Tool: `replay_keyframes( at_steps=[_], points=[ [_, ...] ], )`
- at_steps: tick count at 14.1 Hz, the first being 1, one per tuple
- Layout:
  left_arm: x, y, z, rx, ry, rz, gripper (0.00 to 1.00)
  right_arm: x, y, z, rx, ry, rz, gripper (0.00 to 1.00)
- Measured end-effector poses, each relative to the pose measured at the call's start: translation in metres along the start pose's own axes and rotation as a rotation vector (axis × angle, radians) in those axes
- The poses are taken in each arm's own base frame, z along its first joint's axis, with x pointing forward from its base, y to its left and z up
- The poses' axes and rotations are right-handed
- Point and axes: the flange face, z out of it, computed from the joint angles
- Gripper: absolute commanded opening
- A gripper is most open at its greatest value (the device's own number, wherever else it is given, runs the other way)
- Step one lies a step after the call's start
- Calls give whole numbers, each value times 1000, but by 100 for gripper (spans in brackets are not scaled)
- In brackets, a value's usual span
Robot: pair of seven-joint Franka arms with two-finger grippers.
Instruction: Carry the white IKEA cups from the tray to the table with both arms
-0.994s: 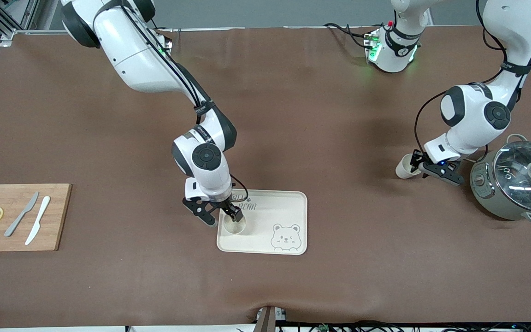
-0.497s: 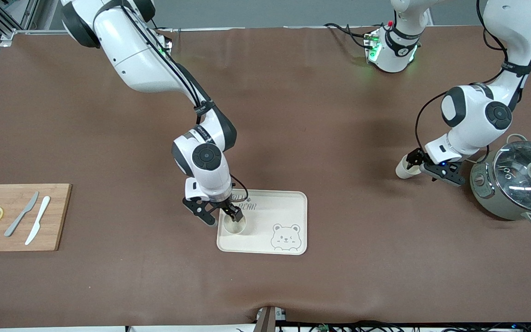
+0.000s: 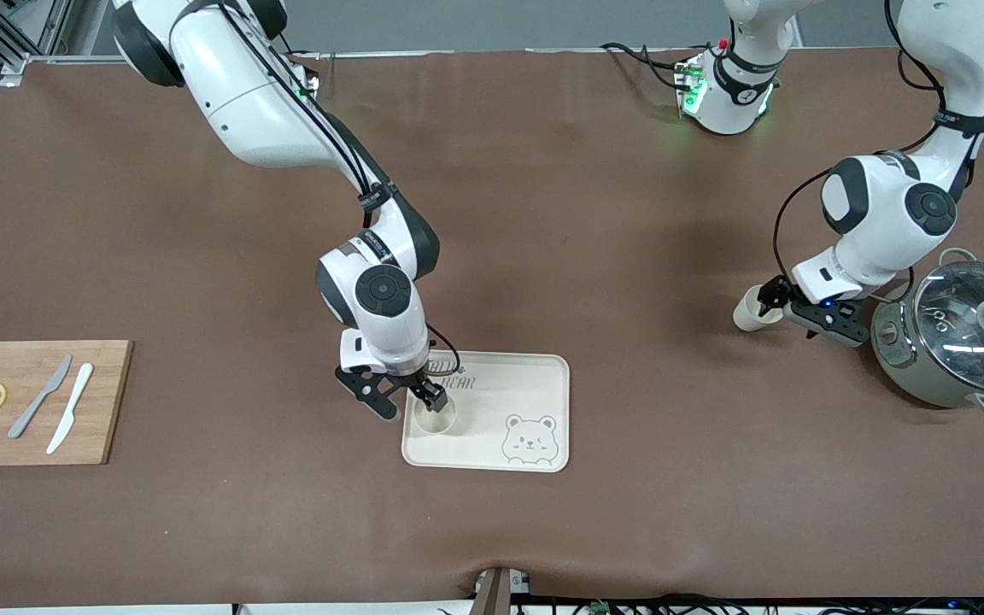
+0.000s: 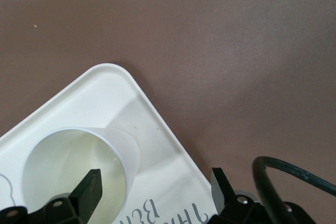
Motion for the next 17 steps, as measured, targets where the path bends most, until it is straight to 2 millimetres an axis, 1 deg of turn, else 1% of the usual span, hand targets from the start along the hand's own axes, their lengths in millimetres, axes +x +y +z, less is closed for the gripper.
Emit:
replay_keyframes(
  at_steps=[4, 7, 12, 16, 17],
  points=[
    [2, 0, -14, 11, -2, 4, 100, 0, 0, 0, -5, -1, 0, 90],
    [2, 1, -27, 13, -18, 8, 100, -1, 0, 0, -5, -2, -1, 90],
    [10, -2, -59, 17, -45, 13, 100, -8, -2, 0, -4, -4, -10, 91],
    [14, -11, -81, 26, -50, 1, 100, -8, -2, 2, -6, -5, -10, 90],
    [14, -13, -85, 26, -53, -2, 100, -8, -2, 2, -6, -5, -10, 79]
  ],
)
